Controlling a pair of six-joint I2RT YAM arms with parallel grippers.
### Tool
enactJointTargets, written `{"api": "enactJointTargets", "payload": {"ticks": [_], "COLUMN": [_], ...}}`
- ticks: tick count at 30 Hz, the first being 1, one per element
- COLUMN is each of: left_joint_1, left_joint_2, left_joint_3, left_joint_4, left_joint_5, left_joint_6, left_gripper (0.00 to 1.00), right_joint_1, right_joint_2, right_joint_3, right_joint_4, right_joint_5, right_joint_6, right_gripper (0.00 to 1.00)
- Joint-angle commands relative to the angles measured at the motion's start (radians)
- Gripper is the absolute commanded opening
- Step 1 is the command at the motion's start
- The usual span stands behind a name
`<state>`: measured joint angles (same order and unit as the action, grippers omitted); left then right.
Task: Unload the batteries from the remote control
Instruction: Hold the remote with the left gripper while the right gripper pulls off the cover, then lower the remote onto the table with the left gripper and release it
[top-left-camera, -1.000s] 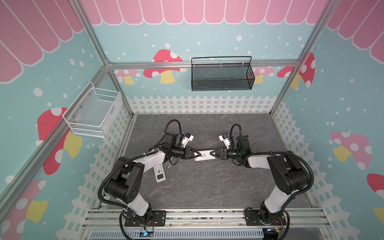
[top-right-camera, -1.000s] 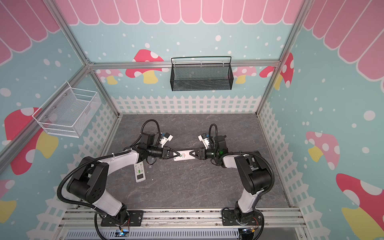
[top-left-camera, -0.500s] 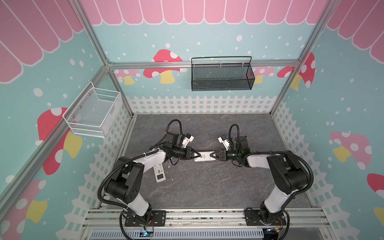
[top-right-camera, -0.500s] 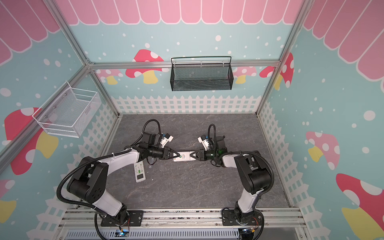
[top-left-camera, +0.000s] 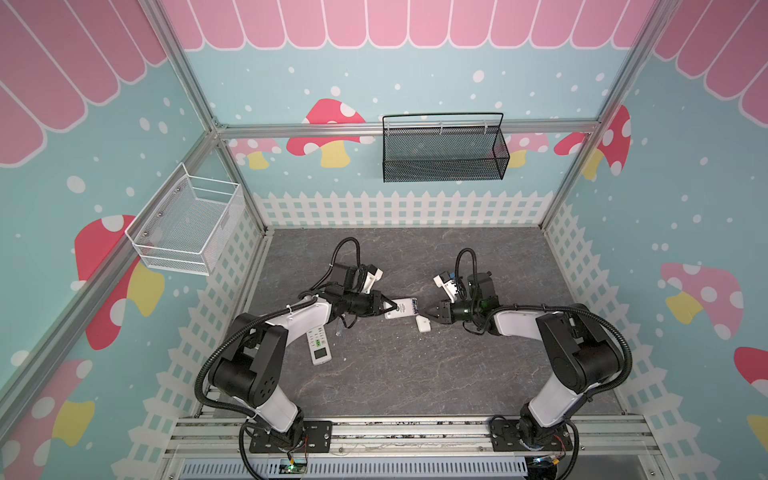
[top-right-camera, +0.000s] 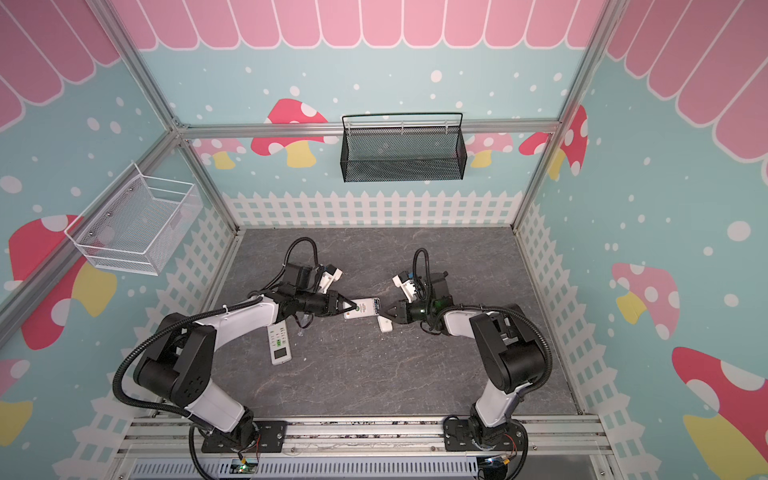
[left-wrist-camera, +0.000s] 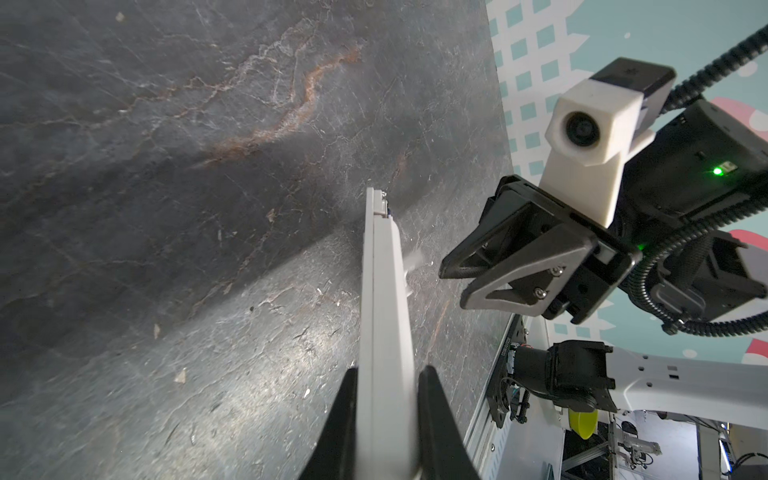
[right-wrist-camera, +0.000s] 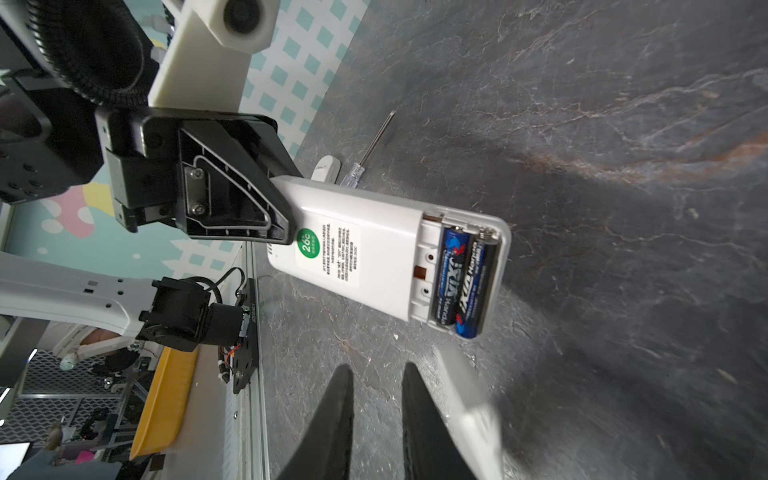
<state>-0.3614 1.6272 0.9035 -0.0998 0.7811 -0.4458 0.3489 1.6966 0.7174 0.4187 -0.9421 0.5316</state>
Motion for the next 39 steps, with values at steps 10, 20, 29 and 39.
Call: {"api": "enactJointTargets", "payload": {"ticks": [10,20,29,39], "left_joint_1": [-0.002,-0.002,0.002,0.035], "left_joint_2": [0.004,0.114,0.218,0.224], "left_joint_3": [0.024,0.053,0.114,0.133], "left_joint_4": [-0.030,0.038,-0.021,-0.126], "left_joint_5": [-0.069,0.011,0.002,-0.119], "left_joint_6": [0.011,-0.095,-0.113,-0.066], "left_gripper": [0.00,0.06,0.22,0.39], "right_joint_1": [0.004,0.073,0.162,0.170], "right_joint_2": [-0.080,-0.255,-0.221,-0.148], "right_joint_3": [0.028,0.008,0.025,0.055], "right_joint_4": [-0.199,-0.522,-0.582,-0.642], "right_joint_5": [0.180,0.587,0.648,0.627], "right_joint_6": [-0.069,-0.210,-0.570,-0.682], "right_gripper": [0.23,0.40,0.44,0.45]}}
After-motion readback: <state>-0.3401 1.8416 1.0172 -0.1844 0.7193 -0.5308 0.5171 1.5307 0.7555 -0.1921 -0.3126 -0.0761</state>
